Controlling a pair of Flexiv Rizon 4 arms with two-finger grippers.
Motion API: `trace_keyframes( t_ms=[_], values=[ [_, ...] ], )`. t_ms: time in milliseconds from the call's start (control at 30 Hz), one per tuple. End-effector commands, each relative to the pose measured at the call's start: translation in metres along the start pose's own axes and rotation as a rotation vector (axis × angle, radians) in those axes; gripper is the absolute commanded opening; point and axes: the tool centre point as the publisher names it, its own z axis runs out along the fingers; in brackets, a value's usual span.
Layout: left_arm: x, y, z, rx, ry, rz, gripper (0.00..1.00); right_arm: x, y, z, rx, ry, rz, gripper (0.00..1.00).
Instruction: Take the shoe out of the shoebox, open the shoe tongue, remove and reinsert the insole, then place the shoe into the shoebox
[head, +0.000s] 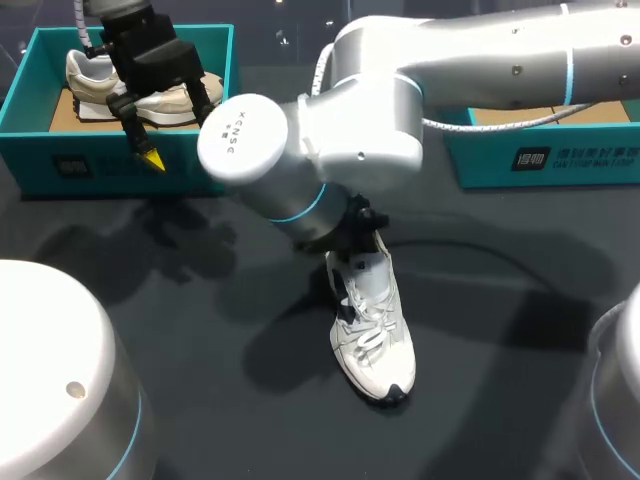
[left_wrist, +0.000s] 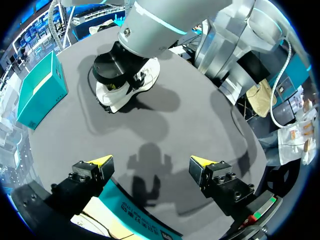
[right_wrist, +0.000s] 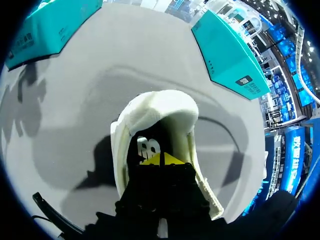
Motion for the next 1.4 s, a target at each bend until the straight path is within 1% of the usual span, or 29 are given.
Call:
trace_keyframes(
  t_ms=[33, 133, 233, 400, 533, 600, 700, 833, 967, 1033, 1167, 1267, 1333, 1367, 1400],
  values=[
    [0.001, 0.0, 0.0, -0.002, -0.002, 0.001, 1.0, -0.006, 0.008, 0.003, 0.021, 0.075, 0.05, 0.0],
    [0.001, 0.0, 0.0, -0.002, -0.002, 0.001, 1.0, -0.001, 0.011, 0.014, 0.053, 0.113, 0.032, 0.0],
    [0.001, 0.0, 0.0, -0.002, -0.002, 0.001, 1.0, 0.004, 0.009, 0.022, 0.082, 0.135, 0.017, 0.0],
    [0.001, 0.0, 0.0, -0.002, -0.002, 0.001, 1.0, 0.009, -0.006, 0.033, 0.128, 0.145, 0.0, 0.0],
    [0.001, 0.0, 0.0, -0.002, -0.002, 0.001, 1.0, 0.007, -0.018, 0.037, 0.168, 0.149, 0.008, 0.0],
    [0.001, 0.0, 0.0, -0.002, -0.002, 0.001, 1.0, 0.003, -0.021, 0.035, 0.178, 0.149, 0.011, 0.0],
    [0.001, 0.0, 0.0, -0.002, -0.002, 0.001, 1.0, -0.003, -0.022, 0.024, 0.182, 0.142, 0.012, 0.0],
    [0.001, 0.0, 0.0, -0.002, -0.002, 0.001, 1.0, -0.007, -0.015, 0.009, 0.194, 0.158, -0.038, 0.0],
    [0.001, 0.0, 0.0, -0.002, -0.002, 0.001, 1.0, -0.008, -0.009, -0.005, 0.218, 0.175, -0.114, 0.0],
    [0.001, 0.0, 0.0, -0.002, -0.002, 0.001, 1.0, -0.007, -0.007, -0.01, 0.22, 0.174, -0.129, 0.0],
    [0.001, 0.0, 0.0, -0.002, -0.002, 0.001, 1.0, -0.008, -0.008, -0.016, 0.25, 0.209, -0.181, 0.0],
    [0.001, 0.0, 0.0, -0.002, -0.002, 0.001, 1.0, -0.01, -0.01, -0.017, 0.272, 0.232, -0.193, 0.0],
    [0.001, 0.0, 0.0, -0.002, -0.002, 0.001, 1.0, -0.011, -0.012, -0.018, 0.286, 0.255, -0.202, 0.12],
    [0.001, 0.0, 0.0, -0.002, -0.002, 0.001, 1.0, -0.011, -0.014, -0.019, 0.293, 0.265, -0.207, 0.16],
    [0.001, 0.0, 0.0, -0.002, -0.002, 0.001, 1.0, -0.011, -0.014, -0.019, 0.296, 0.273, -0.209, 0.18]
  ],
)
